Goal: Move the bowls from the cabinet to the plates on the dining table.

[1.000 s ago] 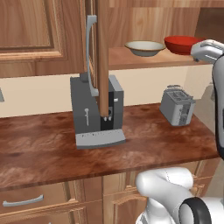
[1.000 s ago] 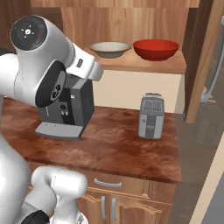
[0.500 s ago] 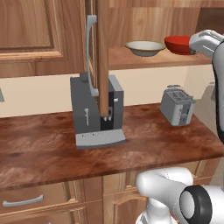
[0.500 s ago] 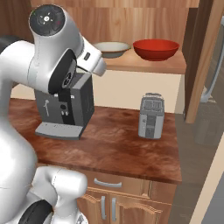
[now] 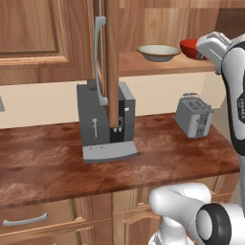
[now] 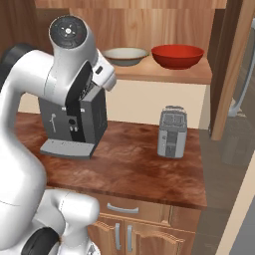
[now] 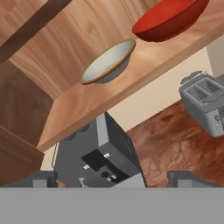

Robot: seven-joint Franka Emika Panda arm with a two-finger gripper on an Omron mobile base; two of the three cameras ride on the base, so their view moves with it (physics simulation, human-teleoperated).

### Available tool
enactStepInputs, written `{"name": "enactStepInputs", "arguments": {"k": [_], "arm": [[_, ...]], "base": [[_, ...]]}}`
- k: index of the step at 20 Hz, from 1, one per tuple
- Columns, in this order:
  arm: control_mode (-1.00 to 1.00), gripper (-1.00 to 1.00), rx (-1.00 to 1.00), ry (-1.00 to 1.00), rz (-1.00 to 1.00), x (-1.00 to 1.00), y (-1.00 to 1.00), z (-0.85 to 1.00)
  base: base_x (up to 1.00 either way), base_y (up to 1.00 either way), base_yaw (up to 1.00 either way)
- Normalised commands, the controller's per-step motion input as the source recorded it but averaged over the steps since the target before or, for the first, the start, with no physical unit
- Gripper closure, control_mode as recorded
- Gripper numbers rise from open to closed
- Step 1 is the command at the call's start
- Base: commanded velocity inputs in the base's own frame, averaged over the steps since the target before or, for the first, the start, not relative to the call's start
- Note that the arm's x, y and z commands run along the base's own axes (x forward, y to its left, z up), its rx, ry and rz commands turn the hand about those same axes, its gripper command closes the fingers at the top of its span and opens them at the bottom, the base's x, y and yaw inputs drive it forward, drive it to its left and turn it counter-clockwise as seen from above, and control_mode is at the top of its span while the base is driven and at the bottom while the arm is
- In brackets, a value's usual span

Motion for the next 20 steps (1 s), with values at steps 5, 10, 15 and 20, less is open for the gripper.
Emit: {"name": "enactStepInputs", "arguments": {"k": [5,10,15,20], "arm": [[-1.00,-1.00,-0.03,0.00,-0.04,0.23,0.24,0.11],[-1.00,-1.00,-0.04,0.00,-0.04,0.30,0.01,0.05],[-1.00,-1.00,-0.01,0.00,-0.09,0.44,0.00,0.00],[-1.00,-1.00,0.00,0.00,-0.09,0.51,0.00,-0.10]], "base": [[0.00,0.00,0.00],[0.00,0.00,0.00],[0.00,0.00,0.00],[0.00,0.00,0.00]]}}
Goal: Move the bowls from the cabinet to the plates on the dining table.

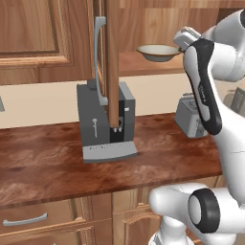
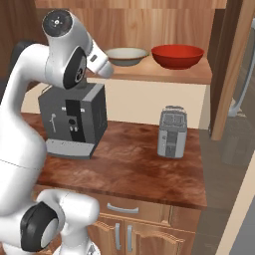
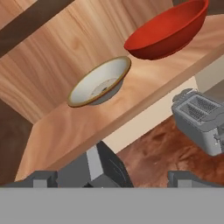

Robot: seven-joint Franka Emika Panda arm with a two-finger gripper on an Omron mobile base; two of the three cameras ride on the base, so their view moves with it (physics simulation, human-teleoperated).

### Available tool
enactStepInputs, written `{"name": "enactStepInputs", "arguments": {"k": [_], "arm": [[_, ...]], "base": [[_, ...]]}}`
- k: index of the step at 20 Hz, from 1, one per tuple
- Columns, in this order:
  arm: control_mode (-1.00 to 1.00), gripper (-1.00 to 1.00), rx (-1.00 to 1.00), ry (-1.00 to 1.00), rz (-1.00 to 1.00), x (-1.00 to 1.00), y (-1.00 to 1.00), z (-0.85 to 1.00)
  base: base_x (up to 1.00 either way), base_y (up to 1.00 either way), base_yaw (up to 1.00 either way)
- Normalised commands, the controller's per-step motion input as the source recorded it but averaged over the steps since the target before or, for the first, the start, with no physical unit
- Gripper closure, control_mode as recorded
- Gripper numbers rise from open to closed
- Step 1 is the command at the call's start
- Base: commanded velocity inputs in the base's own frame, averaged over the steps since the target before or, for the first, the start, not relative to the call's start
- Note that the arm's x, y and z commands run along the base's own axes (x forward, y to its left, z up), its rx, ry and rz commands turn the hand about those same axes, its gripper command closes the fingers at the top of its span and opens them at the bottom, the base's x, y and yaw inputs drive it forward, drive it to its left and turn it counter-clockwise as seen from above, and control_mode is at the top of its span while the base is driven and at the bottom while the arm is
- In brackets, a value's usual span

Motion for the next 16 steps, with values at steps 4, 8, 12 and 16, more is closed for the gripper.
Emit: {"name": "enactStepInputs", "arguments": {"k": [4,8,12,16], "arm": [[-1.00,-1.00,0.00,0.00,-0.07,0.50,0.00,-0.12],[-1.00,-1.00,0.01,0.00,-0.01,0.38,-0.12,-0.03],[-1.00,-1.00,0.01,0.00,0.00,0.44,-0.09,-0.03],[-1.00,-1.00,0.01,0.00,0.00,0.29,-0.06,0.00]], "base": [[0.00,0.00,0.00],[0.00,0.00,0.00],[0.00,0.00,0.00],[0.00,0.00,0.00]]}}
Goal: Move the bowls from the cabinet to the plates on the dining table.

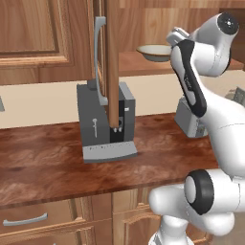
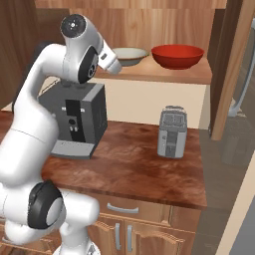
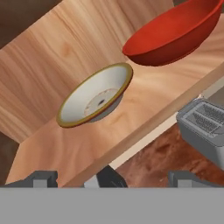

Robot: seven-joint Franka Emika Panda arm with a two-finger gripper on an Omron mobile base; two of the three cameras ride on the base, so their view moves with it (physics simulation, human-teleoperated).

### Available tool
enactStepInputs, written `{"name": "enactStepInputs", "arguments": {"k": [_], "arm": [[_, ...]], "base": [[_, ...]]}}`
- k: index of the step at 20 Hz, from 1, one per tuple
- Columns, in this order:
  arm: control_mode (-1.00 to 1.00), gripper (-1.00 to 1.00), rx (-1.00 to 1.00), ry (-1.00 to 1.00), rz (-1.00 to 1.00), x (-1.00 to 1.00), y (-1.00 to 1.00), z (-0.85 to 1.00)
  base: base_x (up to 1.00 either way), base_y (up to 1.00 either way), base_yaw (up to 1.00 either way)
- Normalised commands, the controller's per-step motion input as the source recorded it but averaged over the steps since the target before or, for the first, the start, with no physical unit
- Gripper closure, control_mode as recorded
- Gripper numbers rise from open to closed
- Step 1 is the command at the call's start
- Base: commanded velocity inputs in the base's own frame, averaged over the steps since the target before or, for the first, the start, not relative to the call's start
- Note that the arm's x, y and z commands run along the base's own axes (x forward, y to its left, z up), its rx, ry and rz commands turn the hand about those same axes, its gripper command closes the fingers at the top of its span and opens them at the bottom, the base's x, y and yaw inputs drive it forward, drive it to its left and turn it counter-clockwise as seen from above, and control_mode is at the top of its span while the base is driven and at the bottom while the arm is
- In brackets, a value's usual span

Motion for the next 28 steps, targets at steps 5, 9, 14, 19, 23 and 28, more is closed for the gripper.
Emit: {"name": "enactStepInputs", "arguments": {"k": [5,9,14,19,23,28], "arm": [[-1.00,-1.00,0.02,0.00,0.00,0.30,-0.07,0.00],[-1.00,-1.00,0.00,0.00,0.00,0.17,0.00,0.00],[-1.00,-1.00,0.00,0.00,0.00,0.15,0.00,0.00],[-1.00,-1.00,0.00,0.00,0.00,0.16,0.00,-0.15],[-1.00,-1.00,0.00,0.03,0.00,0.15,0.00,-0.27],[-1.00,-1.00,0.00,0.04,0.00,0.22,0.00,-0.26]], "base": [[0.00,0.00,0.00],[0.00,0.00,0.00],[0.00,0.00,0.00],[0.00,0.00,0.00],[0.00,0.00,0.00],[0.00,0.00,0.00]]}}
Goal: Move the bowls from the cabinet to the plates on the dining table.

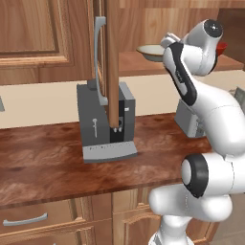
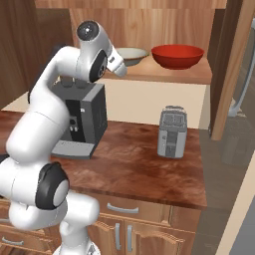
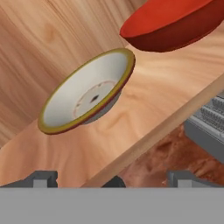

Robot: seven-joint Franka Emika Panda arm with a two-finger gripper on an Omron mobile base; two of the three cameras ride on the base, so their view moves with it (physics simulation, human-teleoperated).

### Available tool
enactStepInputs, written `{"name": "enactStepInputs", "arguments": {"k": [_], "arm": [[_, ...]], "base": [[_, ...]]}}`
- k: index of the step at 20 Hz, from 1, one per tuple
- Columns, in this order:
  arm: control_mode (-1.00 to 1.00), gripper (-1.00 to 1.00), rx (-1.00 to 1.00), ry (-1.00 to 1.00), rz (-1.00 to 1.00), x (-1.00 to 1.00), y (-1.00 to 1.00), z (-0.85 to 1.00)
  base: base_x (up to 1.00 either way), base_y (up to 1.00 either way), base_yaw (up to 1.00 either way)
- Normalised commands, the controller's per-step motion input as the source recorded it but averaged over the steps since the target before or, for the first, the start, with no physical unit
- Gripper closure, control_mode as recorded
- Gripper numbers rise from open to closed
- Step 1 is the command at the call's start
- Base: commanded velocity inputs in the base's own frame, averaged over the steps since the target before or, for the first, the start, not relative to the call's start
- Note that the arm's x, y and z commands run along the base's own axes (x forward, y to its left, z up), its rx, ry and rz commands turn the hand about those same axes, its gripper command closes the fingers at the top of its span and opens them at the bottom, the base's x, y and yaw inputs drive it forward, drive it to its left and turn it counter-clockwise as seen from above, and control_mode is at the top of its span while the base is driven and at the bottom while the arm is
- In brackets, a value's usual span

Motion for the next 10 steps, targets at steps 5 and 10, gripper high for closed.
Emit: {"name": "enactStepInputs", "arguments": {"k": [5,10], "arm": [[-1.00,-1.00,0.00,0.00,0.00,0.25,0.00,-0.01],[-1.00,-1.00,0.00,0.00,0.00,0.36,-0.03,0.00]], "base": [[0.00,0.00,0.00],[0.00,0.00,0.00]]}}
